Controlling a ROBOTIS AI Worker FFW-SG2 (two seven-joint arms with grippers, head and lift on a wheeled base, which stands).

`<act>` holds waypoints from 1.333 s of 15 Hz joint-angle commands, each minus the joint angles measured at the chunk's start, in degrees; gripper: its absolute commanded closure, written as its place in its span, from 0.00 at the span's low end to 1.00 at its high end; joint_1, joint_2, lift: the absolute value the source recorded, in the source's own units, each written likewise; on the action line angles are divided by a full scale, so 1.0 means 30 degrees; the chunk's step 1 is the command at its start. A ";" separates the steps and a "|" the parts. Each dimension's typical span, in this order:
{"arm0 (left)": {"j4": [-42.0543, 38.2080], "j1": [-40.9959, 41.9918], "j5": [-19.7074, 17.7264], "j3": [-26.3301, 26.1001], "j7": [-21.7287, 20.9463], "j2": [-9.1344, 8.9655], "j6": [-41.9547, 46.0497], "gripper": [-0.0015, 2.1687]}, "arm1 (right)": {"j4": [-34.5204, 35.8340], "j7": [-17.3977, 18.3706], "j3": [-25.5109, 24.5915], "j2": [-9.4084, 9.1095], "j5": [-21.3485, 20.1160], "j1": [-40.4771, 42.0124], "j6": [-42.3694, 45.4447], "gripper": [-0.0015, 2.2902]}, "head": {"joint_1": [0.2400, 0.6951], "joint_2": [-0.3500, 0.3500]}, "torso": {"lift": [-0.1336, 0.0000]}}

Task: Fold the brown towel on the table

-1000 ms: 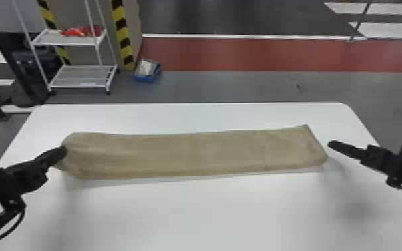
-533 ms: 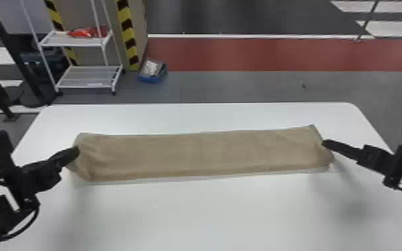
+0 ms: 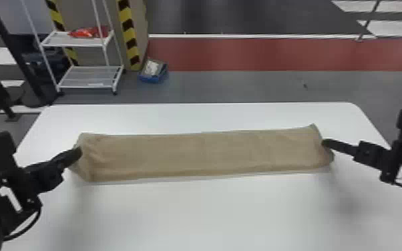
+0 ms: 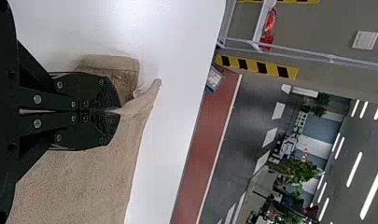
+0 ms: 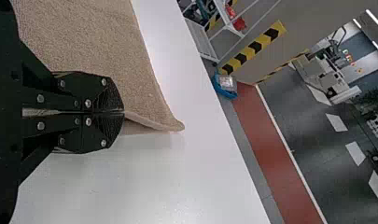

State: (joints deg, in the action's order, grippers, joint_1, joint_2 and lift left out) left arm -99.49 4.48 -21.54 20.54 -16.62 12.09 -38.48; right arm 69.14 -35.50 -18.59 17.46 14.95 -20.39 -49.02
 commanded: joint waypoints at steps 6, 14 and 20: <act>-0.0088 0.0499 -0.0322 0.0860 -0.0350 -0.0046 0.0594 0.79 | 0.0831 -0.0060 -0.1010 0.0246 0.0583 0.0731 -0.1225 0.74 | 1.00 0.53 | 0.18; -0.0263 0.0880 0.1407 0.0244 0.0236 -0.0193 0.1004 0.78 | 0.2032 -0.0060 -0.1654 0.0158 0.0876 0.1171 -0.2339 0.74 | 1.00 0.52 | 0.18; -0.0381 0.1056 0.2374 -0.0107 0.0704 -0.0251 0.1121 0.34 | 0.5167 0.0028 -0.2621 0.0246 0.1755 0.2518 -0.5210 0.74 | 1.00 0.54 | 0.18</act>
State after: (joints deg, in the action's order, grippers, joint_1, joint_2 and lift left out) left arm -100.55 7.33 -15.04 20.69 -14.50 11.49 -35.14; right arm 83.84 -35.48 -26.08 18.09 20.21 -13.18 -64.05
